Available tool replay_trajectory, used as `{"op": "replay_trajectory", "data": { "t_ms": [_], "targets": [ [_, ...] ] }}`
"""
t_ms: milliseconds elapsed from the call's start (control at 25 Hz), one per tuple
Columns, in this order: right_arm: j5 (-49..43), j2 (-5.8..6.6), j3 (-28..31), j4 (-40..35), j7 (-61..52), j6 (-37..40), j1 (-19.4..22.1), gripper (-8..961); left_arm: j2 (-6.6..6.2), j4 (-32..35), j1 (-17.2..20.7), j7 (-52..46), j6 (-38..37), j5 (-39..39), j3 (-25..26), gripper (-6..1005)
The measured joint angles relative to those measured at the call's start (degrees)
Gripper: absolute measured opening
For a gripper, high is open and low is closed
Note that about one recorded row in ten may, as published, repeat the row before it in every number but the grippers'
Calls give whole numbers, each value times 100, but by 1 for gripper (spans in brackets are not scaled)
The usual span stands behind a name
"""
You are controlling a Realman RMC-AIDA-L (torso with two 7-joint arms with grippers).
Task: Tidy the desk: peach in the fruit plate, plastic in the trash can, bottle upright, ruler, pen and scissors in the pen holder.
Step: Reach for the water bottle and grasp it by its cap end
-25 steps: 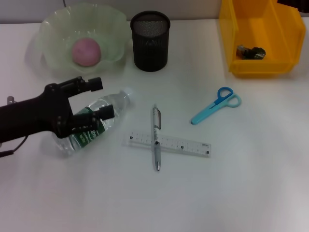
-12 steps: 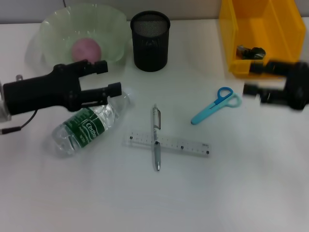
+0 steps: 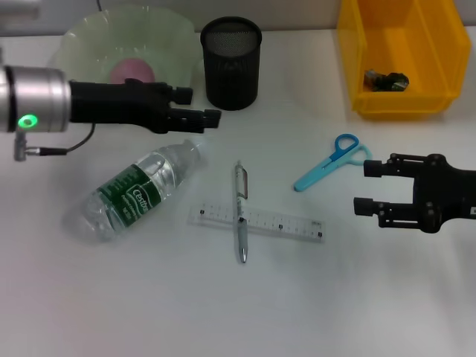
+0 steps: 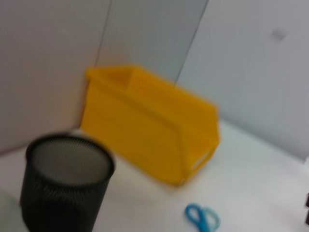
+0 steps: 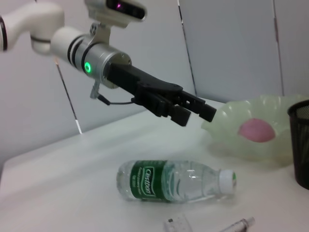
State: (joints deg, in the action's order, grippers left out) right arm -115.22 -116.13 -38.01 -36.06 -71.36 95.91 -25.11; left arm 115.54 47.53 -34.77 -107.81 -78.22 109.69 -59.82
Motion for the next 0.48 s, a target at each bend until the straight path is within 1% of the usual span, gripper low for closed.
{"op": "replay_trajectory", "data": {
  "t_ms": [40, 80, 120, 160, 200, 240, 280, 320, 360, 440, 480],
  "targets": [
    [-1, -8, 0, 19, 49, -56, 11, 725, 33, 76, -98, -249, 54, 313, 0, 760],
    [-2, -16, -1, 60, 100, -156, 21, 725, 125, 225, -311, -737, 132, 964, -9, 759],
    [-2, -16, -1, 60, 100, -156, 21, 725, 125, 225, -311, -737, 132, 964, -9, 759],
    [-3, -17, -3, 102, 149, -208, 25, 725, 157, 263, -371, -882, 148, 1167, -16, 758],
    [-3, -17, -3, 102, 149, -208, 25, 725, 204, 329, -491, -1089, 161, 1535, -29, 758],
    [-5, -17, -4, 119, 166, -221, 25, 725, 204, 329, -491, -1089, 161, 1535, -29, 757],
    [-21, -16, -5, 137, 180, -228, 27, 725, 292, 362, -808, -1590, 236, 2298, -83, 757],
    [-26, -14, -5, 138, 180, -229, 27, 725, 305, 337, -902, -1741, 284, 2482, -126, 756],
    [-30, -11, -5, 138, 181, -229, 28, 725, 305, 337, -902, -1741, 284, 2482, -126, 755],
    [-36, -9, -5, 139, 181, -229, 29, 724, 308, 263, -1028, -2005, 436, 2699, -325, 754],
    [-53, -2, -5, 141, 182, -229, 31, 724, 309, 234, -1073, -2191, 623, 2802, -607, 754]
  ]
}}
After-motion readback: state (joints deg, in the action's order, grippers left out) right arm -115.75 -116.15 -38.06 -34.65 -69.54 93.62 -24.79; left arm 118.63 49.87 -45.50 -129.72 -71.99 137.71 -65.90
